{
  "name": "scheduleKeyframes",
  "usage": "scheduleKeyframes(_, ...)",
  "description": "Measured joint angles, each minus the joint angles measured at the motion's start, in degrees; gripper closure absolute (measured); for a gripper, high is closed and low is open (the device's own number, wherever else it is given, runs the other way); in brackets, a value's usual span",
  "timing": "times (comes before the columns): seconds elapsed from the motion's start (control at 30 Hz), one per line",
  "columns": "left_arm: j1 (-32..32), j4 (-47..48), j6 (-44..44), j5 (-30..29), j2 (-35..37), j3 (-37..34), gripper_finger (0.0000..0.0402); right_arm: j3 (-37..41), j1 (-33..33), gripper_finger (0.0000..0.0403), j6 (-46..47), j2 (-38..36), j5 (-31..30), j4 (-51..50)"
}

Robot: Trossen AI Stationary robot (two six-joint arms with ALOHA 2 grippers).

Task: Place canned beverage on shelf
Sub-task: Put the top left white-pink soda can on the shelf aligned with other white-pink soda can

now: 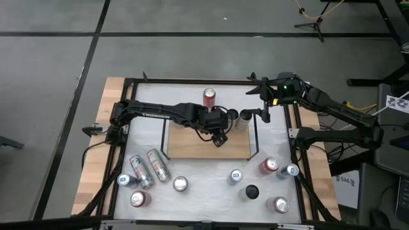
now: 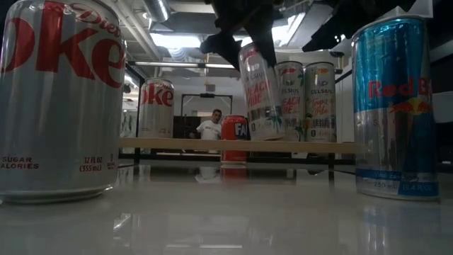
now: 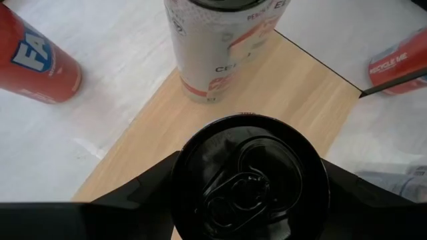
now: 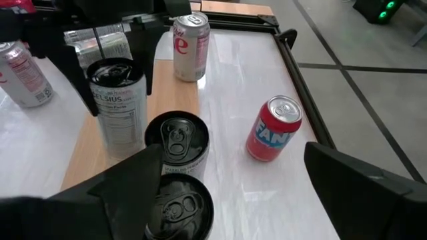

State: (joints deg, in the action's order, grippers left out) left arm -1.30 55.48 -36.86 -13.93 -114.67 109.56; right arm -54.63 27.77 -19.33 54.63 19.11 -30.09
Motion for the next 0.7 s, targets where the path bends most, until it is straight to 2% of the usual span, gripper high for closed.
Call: scheduleKeyframes(0.7, -0.61, 0.00, 0.04, -0.15, -0.13, 0.00, 0.0156, -0.02, 0.00, 0.0042, 0.00, 0.00, 0.00, -0.02)
